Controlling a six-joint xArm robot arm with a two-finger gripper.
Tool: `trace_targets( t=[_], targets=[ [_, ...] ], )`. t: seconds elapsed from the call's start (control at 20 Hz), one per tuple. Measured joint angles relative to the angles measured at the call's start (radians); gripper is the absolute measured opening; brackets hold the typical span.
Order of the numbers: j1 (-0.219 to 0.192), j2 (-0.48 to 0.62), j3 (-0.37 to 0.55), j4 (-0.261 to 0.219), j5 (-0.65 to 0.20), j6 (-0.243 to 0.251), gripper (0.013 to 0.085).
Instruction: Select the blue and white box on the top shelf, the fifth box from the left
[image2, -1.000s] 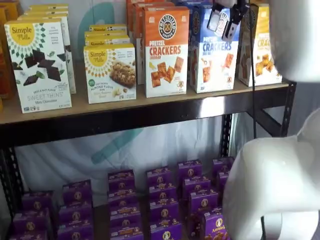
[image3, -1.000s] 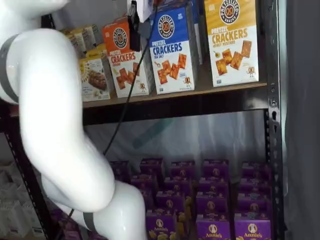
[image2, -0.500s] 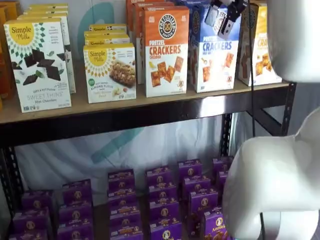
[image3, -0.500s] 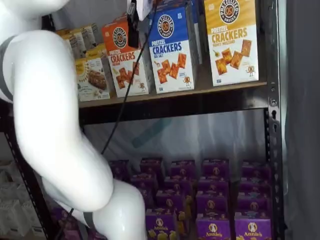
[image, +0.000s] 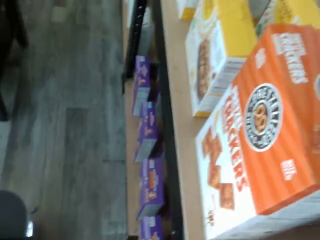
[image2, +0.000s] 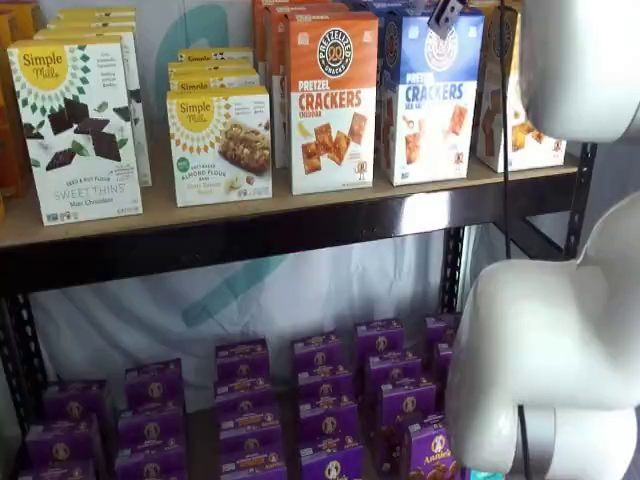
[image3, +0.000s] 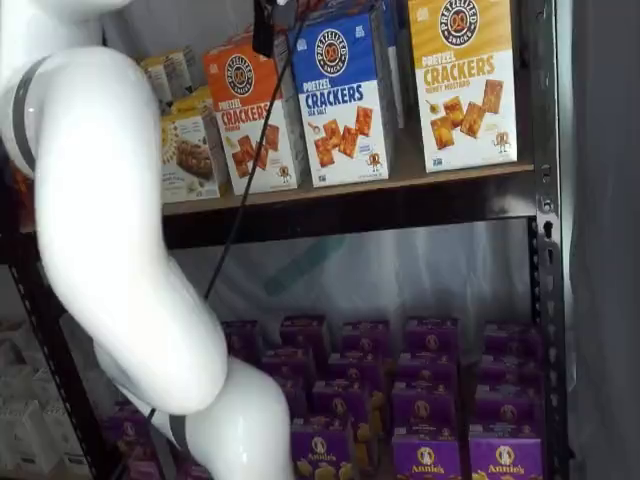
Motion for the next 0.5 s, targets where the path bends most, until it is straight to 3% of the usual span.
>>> trace_targets(
  t=[0.25,0.5],
  targets=[
    [0.033,-0.038,0.060,-0.020,-0.193,-0.002,0.0850],
    [0.090,-0.017,0.066,-0.119,-0.316,-0.015,0.0850]
  ],
)
